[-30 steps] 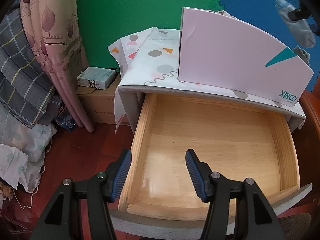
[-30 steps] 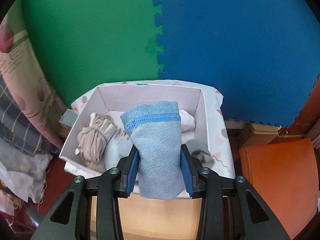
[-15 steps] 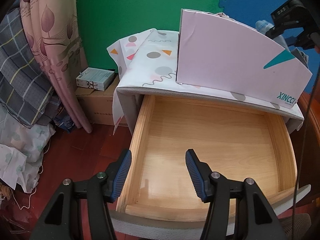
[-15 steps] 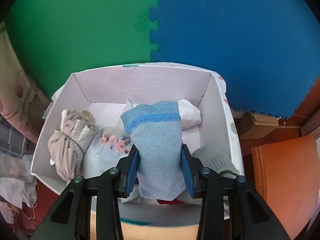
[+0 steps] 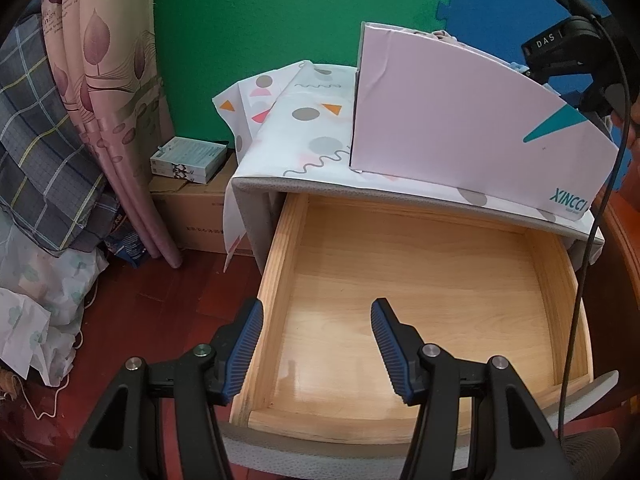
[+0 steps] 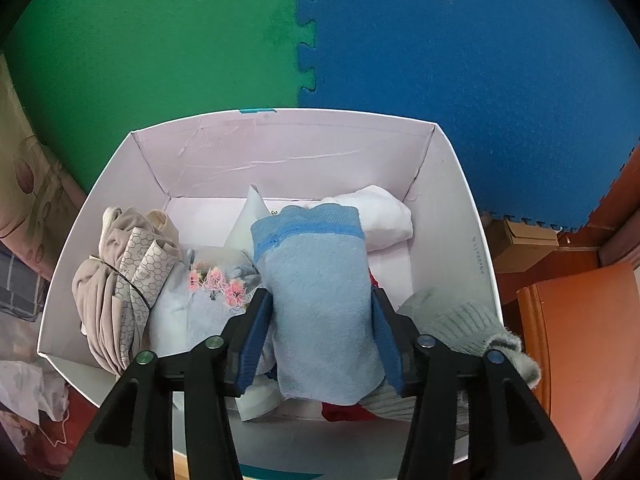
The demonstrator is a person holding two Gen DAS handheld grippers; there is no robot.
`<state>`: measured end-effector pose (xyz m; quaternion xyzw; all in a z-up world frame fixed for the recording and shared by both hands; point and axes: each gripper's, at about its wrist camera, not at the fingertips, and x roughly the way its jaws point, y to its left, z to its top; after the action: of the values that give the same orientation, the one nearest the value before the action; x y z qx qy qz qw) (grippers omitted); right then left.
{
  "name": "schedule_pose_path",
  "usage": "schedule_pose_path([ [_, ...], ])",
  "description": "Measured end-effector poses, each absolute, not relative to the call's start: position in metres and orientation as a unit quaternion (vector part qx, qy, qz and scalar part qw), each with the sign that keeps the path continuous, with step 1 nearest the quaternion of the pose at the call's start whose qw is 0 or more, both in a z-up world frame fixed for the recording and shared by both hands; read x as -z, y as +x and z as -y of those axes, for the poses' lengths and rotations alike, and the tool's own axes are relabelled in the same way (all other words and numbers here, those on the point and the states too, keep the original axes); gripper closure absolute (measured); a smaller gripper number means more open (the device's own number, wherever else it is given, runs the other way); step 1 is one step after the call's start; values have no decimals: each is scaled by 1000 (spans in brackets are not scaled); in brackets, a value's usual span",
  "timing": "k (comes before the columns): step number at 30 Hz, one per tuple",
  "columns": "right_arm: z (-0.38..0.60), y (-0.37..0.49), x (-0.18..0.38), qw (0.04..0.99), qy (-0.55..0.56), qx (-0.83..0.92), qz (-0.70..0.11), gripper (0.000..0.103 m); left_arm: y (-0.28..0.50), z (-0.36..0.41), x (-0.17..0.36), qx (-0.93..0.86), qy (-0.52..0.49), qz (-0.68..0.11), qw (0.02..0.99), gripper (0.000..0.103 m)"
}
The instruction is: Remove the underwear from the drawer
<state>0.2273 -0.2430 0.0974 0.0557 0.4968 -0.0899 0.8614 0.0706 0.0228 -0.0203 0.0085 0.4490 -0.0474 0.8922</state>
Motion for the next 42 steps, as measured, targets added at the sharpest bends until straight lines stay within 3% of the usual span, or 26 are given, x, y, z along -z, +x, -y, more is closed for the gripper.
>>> schedule_pose_path([
  [1, 242, 226, -97, 863, 56, 88, -493, 39, 70, -23, 20, 46, 9, -448, 893, 46],
  [9, 224, 211, -121, 893, 23, 75, -444, 16, 70, -20, 21, 49, 10, -448, 893, 46],
  [19, 209, 132, -165, 930, 24, 32, -366, 5, 67, -19, 19, 54, 10, -443, 895, 46],
  [32, 196, 3, -89, 919, 7, 42, -391, 3, 53, -4, 11, 81, 31, -435, 896, 46],
  [42, 202, -19, -39, 897, 22, 60, -438, 3, 25, 9, 6, 97, 49, -426, 898, 46],
])
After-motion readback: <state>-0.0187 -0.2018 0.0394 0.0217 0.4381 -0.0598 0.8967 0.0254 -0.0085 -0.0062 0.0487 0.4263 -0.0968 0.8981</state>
